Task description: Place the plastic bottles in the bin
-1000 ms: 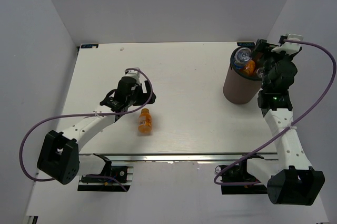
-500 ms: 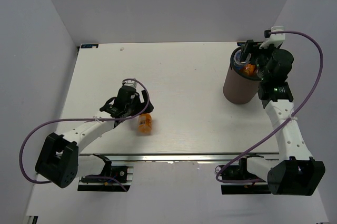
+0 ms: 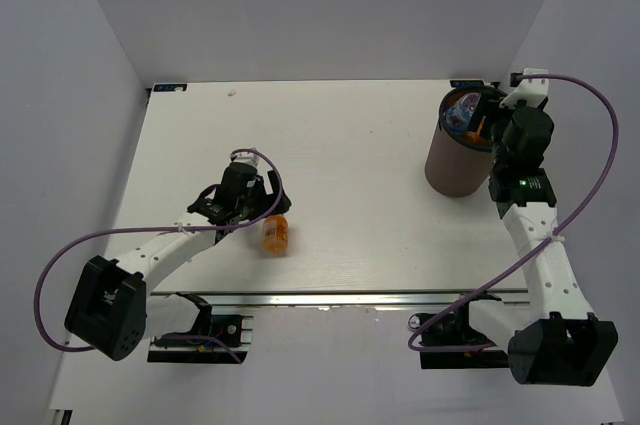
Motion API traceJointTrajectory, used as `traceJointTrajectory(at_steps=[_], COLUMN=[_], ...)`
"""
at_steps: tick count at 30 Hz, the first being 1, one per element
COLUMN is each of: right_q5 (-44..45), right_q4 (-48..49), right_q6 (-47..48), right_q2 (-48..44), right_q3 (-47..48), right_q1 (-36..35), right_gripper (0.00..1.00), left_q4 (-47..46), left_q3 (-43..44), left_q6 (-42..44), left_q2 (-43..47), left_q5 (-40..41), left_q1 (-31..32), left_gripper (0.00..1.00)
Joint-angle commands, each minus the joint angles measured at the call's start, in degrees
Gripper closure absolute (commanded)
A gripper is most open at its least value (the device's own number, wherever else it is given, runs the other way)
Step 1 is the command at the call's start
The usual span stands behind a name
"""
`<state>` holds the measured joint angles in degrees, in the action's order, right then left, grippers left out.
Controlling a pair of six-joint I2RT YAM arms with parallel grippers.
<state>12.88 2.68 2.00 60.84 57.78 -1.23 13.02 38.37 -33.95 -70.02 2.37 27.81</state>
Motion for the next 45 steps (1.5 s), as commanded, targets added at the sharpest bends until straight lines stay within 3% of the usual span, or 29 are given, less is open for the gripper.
traceJointTrajectory(at_steps=[1, 8, 15, 21, 23, 29, 34, 38, 41, 45], right_q5=[3.99, 2.77, -22.68, -37.11, -41.25, -42.32, -42.86, -45.75, -48.9, -52.17], right_q4=[-1.62, -4.96, -4.35, -4.35, -4.09, -4.08, -3.91, -3.56, -3.29, -0.42], right_q6=[0.73, 1.52, 1.43, 0.2, -0.33, -0.5, -0.94, -1.65, -2.69, -5.51], right_q2=[-2.3, -5.63, -9.51, -11.27, -11.44, -11.27, -11.18, -10.83, -9.95, -7.67], right_q3=[-0.39, 1.37, 3.91, 5.33, 5.15, 4.89, 4.54, 4.62, 4.54, 2.53], right_q1=[0.27, 0.18, 0.18, 0.18, 0.01, -0.17, -0.35, -0.7, -1.48, -4.56], right_gripper=[0.26, 0.18, 0.11, 0.11, 0.11, 0.11, 0.11, 0.11, 0.11, 0.11], left_q4=[-0.1, -0.01, 0.78, 0.34, 0.87, 3.07, 0.7, 1.83, 2.36, -3.14], left_q3=[1.27, 0.39, -1.8, -4.0, -4.88, -7.95, -10.6, -9.28, -7.44, -5.68], left_q6=[-0.32, -1.11, -3.48, -4.45, -5.06, -7.96, -9.02, -8.15, -6.83, -5.07], left_q2=[1.38, 1.82, 1.64, 1.2, 1.03, 1.73, 1.47, 1.2, 2.95, 5.68], left_q5=[-0.26, -0.53, -1.05, -4.11, -5.01, -5.71, -7.21, -7.47, -5.98, -7.02], left_q1=[-0.13, -0.13, -0.13, 0.22, 0.83, 2.5, 3.04, 3.3, 3.3, 3.39], left_gripper=[0.02, 0.02, 0.02, 0.02, 0.02, 0.03, 0.22, 0.49, 0.57, 0.76])
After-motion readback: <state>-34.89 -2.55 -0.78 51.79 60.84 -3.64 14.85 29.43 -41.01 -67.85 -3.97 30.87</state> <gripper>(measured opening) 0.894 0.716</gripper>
